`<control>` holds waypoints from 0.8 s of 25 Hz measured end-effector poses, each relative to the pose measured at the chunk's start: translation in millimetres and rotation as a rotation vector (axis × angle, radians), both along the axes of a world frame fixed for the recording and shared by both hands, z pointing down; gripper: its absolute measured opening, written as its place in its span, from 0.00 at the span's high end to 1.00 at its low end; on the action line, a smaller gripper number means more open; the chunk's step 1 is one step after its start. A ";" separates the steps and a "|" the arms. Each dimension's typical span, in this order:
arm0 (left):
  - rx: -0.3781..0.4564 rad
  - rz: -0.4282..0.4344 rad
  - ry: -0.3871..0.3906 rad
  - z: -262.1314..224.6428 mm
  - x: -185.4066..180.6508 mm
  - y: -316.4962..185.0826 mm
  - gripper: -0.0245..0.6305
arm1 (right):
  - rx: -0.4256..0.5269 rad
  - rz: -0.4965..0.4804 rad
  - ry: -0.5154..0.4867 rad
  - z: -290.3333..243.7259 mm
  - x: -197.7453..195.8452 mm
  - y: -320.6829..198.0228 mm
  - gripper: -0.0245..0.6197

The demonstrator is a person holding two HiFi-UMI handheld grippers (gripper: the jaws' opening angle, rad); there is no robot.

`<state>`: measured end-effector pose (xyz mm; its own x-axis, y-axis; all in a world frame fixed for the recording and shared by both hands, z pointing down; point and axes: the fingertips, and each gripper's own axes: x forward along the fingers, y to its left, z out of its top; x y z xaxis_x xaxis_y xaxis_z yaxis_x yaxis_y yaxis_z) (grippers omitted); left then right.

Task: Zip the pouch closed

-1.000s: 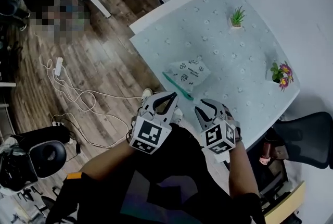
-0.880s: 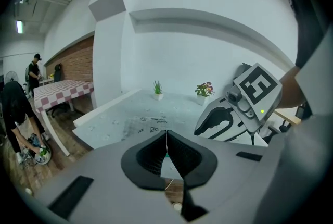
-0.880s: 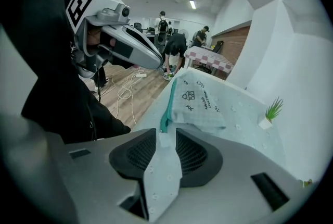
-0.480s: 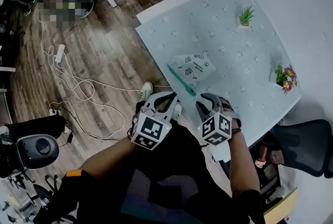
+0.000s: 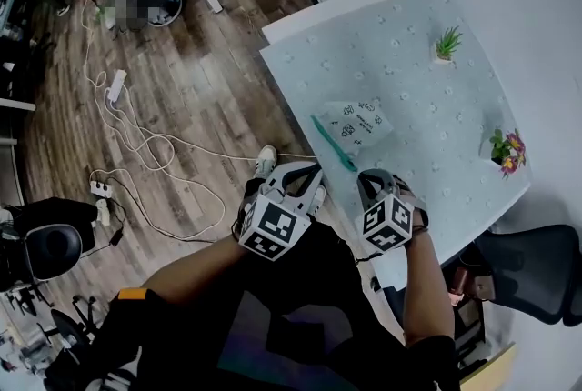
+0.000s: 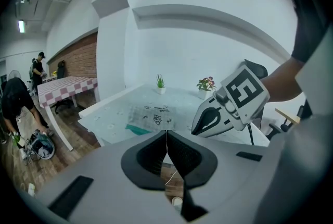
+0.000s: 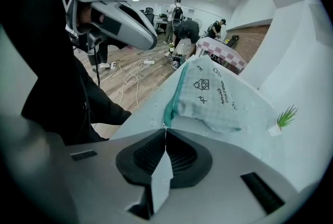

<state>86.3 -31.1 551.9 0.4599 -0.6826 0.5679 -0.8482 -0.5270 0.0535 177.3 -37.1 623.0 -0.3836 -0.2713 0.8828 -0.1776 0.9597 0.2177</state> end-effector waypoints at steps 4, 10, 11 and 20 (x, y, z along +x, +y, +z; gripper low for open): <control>0.023 -0.007 0.003 -8.7 -3.7 -0.1 0.95 | -0.135 0.113 -0.130 -20.6 -8.1 1.1 0.93; 0.051 0.019 0.016 -19.9 3.1 -2.5 0.95 | -0.304 0.290 -0.391 -63.2 -15.6 -6.3 0.93; 0.052 0.029 0.017 -20.8 5.6 -1.8 0.95 | -0.314 0.305 -0.417 -67.9 -16.9 -7.0 0.93; -0.002 0.137 0.006 -16.4 31.7 -4.9 0.88 | -0.365 0.400 -0.577 -94.7 -18.4 -13.5 0.93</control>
